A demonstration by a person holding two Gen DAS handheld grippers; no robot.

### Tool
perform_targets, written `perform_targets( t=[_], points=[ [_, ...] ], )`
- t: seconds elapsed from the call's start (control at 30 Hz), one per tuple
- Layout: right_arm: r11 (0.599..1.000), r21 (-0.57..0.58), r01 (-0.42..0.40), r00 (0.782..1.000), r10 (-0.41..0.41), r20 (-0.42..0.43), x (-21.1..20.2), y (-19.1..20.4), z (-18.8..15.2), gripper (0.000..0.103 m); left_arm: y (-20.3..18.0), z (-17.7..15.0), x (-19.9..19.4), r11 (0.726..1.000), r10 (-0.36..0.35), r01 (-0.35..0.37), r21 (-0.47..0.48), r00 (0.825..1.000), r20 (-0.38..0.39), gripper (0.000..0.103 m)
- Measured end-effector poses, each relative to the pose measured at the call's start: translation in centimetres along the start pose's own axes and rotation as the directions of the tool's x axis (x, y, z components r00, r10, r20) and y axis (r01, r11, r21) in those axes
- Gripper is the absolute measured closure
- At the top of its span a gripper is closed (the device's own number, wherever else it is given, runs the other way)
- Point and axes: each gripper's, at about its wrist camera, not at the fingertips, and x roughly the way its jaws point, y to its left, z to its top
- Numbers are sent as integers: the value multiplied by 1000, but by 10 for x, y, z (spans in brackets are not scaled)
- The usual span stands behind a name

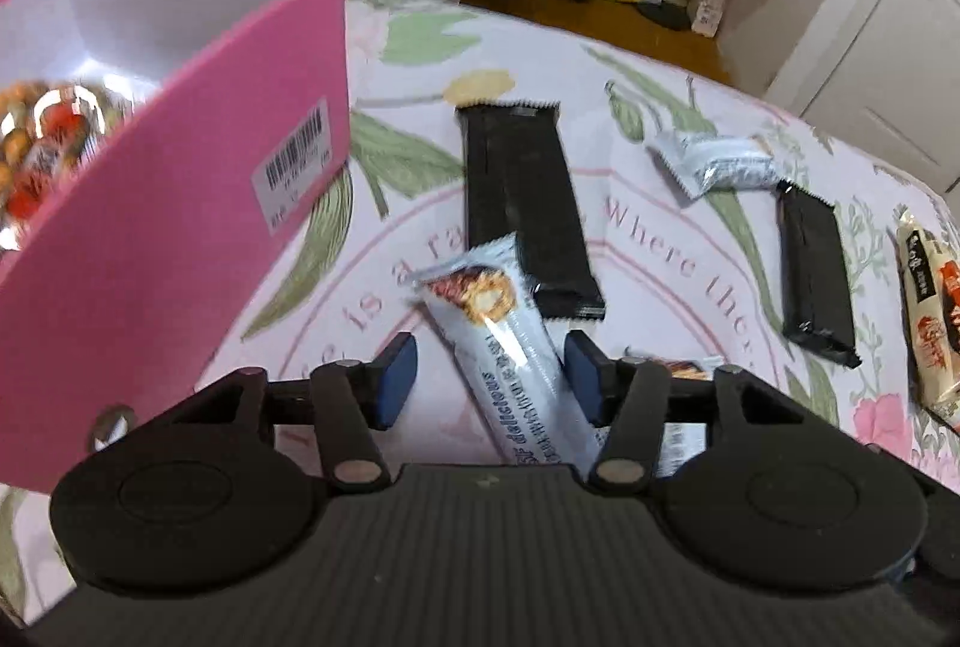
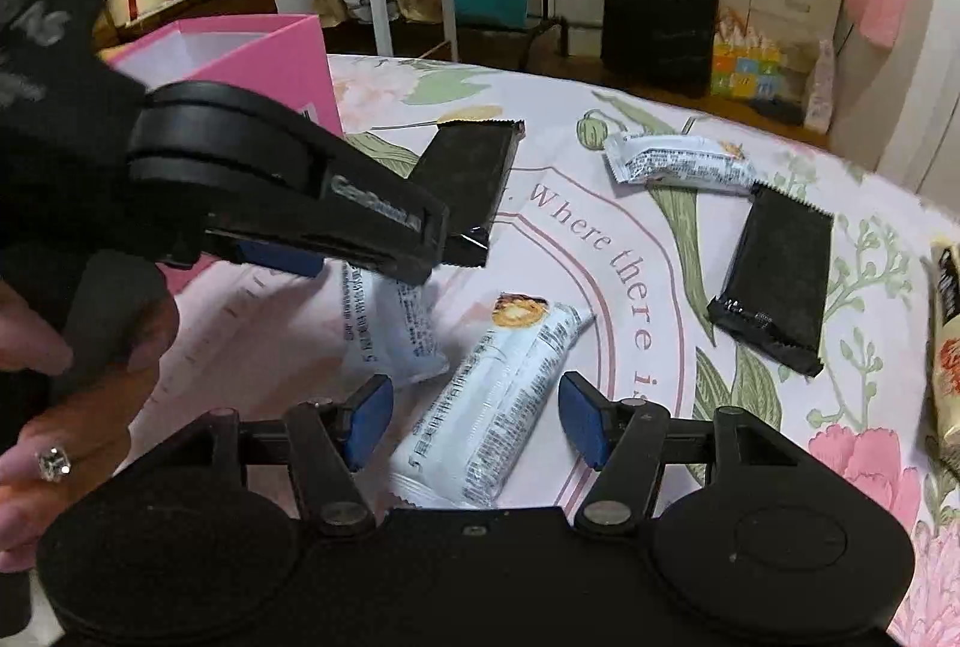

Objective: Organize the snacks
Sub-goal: 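Grasp a white wafer bar with the left gripper while the right gripper grasps another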

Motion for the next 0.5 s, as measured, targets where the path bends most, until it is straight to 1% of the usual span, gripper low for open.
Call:
perform_targets(
  t=[0.1,0.13,0.17,0.2,0.23,0.27,0.3,0.4,0.5],
  points=[
    [995,-79,63,998,-61,25,-2,10,-7,39,3,-1,4,1000,-16,16,0,1000,2,47],
    [992,-97,77,997,-74,30,-2,13,-9,43,3,-1,4,1000,-19,19,-1,1000,1,47],
    [991,-106,87,996,-83,36,-4,14,-10,54,4,-2,4,1000,-23,23,0,1000,-5,49],
    [990,-111,90,995,-85,45,-6,15,-13,57,4,-3,3,999,-32,32,2,999,-13,54],
    [991,-106,83,996,-78,48,-8,15,-13,59,5,-4,2,999,-42,42,3,999,-20,58],
    [993,-92,73,996,-69,51,-11,13,-14,64,5,-5,1,999,-49,49,6,998,-28,58],
    [995,-73,62,997,-59,53,-14,11,-15,66,6,-6,0,998,-57,57,12,998,-36,60],
    [999,-32,43,998,-41,52,-20,5,-15,69,5,-8,-4,997,-71,72,27,996,-47,65],
    [1000,23,20,999,-21,50,-26,-4,-15,69,4,-9,-11,995,-85,88,43,995,-57,67]
  ],
)
